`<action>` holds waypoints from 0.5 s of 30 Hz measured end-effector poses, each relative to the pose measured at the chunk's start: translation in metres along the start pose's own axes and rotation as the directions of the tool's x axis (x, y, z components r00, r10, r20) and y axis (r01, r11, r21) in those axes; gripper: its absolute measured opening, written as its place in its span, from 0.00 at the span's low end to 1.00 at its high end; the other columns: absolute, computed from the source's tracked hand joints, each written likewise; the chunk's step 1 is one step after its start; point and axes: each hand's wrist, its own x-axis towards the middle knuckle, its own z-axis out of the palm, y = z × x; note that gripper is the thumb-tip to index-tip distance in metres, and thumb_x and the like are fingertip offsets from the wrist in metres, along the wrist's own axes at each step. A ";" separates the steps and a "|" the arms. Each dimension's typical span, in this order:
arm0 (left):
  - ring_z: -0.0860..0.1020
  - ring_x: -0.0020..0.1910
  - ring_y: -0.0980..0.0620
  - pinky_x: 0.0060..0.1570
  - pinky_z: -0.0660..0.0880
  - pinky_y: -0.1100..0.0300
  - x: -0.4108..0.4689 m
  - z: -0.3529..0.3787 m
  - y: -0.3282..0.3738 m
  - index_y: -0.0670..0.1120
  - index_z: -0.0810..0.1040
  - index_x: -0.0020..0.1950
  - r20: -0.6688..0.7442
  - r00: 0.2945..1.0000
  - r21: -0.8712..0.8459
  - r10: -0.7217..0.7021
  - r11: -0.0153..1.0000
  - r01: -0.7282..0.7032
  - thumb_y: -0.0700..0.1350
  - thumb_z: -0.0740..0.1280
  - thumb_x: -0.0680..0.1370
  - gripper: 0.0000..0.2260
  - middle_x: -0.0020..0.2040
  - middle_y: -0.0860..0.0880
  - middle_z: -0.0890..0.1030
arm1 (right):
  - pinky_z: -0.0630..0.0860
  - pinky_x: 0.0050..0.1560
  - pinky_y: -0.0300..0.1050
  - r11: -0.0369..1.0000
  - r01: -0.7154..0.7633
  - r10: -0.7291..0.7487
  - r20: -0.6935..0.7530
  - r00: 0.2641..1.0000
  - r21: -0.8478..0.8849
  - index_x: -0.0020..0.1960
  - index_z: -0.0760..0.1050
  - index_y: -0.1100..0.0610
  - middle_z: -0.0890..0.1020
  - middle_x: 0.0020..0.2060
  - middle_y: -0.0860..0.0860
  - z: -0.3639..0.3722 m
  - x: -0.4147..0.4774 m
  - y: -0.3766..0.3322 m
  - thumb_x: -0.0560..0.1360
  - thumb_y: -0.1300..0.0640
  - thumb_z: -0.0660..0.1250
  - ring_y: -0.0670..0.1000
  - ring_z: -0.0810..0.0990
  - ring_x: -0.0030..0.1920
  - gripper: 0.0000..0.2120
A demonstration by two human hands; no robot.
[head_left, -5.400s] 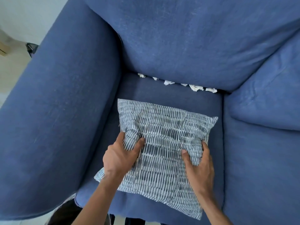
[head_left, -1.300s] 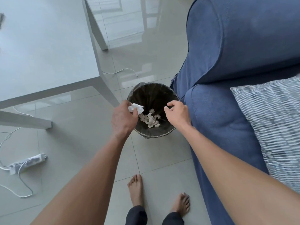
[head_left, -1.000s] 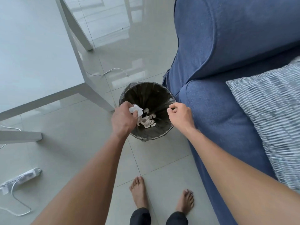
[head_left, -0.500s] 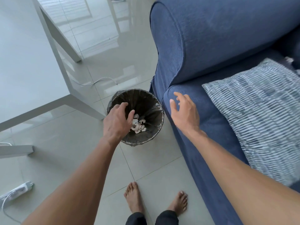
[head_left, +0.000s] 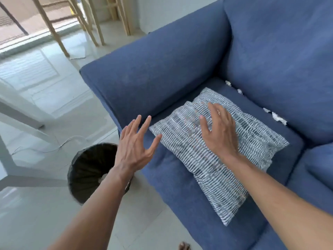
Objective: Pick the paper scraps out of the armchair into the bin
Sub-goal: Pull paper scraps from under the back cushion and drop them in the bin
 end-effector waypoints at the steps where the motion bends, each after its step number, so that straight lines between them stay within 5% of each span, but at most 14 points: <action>1: 0.60 0.79 0.46 0.78 0.55 0.51 0.014 0.001 0.015 0.54 0.60 0.81 -0.001 1.000 -0.002 0.028 1.000 -0.028 0.67 0.56 0.79 0.33 0.80 0.45 0.61 | 0.65 0.71 0.55 1.000 -0.026 0.026 -0.014 1.000 -0.001 0.76 0.66 0.56 0.72 0.71 0.57 -0.007 0.002 0.016 0.82 0.41 0.51 0.57 0.69 0.71 0.29; 10: 0.62 0.78 0.47 0.77 0.56 0.51 0.135 0.038 0.152 0.50 0.63 0.80 0.109 0.957 0.010 0.271 0.962 -0.273 0.64 0.56 0.81 0.31 0.78 0.44 0.66 | 0.64 0.71 0.56 0.941 -0.336 0.338 -0.088 0.937 0.036 0.75 0.67 0.59 0.74 0.69 0.56 -0.047 0.015 0.147 0.83 0.43 0.54 0.58 0.71 0.70 0.27; 15: 0.67 0.75 0.46 0.74 0.62 0.51 0.213 0.070 0.196 0.45 0.67 0.77 0.162 0.930 -0.016 0.329 0.943 -0.331 0.60 0.60 0.82 0.29 0.74 0.44 0.72 | 0.64 0.70 0.57 0.884 -0.463 0.462 0.043 0.886 0.055 0.77 0.65 0.57 0.72 0.71 0.56 -0.033 0.046 0.195 0.83 0.42 0.55 0.58 0.69 0.72 0.28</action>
